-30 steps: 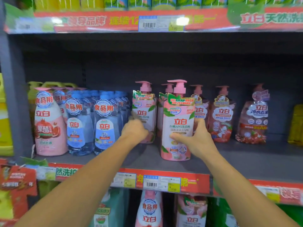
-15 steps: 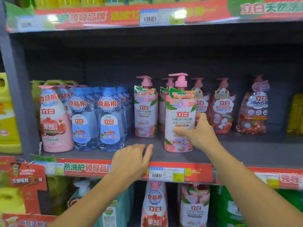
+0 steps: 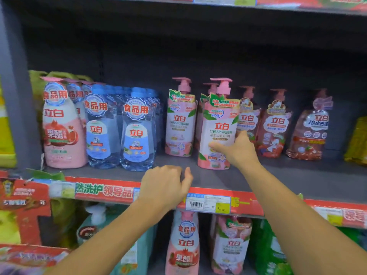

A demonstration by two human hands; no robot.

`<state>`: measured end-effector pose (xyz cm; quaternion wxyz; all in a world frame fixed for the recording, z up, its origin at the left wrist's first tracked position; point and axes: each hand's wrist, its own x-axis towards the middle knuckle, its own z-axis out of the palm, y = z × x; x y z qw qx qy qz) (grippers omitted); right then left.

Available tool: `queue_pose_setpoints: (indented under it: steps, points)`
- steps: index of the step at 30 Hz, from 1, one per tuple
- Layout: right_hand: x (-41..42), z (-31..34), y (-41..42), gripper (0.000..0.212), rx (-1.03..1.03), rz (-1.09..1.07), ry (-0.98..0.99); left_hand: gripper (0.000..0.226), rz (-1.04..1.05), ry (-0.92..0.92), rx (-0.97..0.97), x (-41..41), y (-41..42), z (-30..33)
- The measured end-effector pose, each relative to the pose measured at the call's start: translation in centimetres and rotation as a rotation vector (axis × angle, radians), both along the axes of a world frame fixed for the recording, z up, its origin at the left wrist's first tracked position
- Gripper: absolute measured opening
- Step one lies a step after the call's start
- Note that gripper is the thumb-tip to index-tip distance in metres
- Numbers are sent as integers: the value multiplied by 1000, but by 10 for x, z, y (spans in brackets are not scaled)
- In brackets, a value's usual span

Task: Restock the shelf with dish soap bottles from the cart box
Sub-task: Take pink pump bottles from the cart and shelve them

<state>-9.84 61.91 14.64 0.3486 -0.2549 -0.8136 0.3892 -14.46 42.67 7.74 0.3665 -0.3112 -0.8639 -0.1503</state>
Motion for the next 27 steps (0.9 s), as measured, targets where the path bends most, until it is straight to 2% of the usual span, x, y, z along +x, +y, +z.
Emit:
queue_pose_setpoints:
  steps: [3,7,11,16,22,27]
  points:
    - [-15,-4,5,73,-33,4,-5,49,7,-19,16,0,-1,-1]
    - [-31,-2,9,68,-22,-11,-9,42,0,111,86,-5,3,-6]
    - [-44,-5,11,69,7,-27,9,47,-22,134,131,-11,5,-8]
    - [-56,-10,11,70,45,-68,-54,48,-30,170,132,-11,8,-13]
    - [-69,-12,13,74,41,-65,11,48,-74,190,162,-18,11,-15]
    - [-72,-14,14,71,75,-72,-62,49,-85,197,143,-20,11,-15]
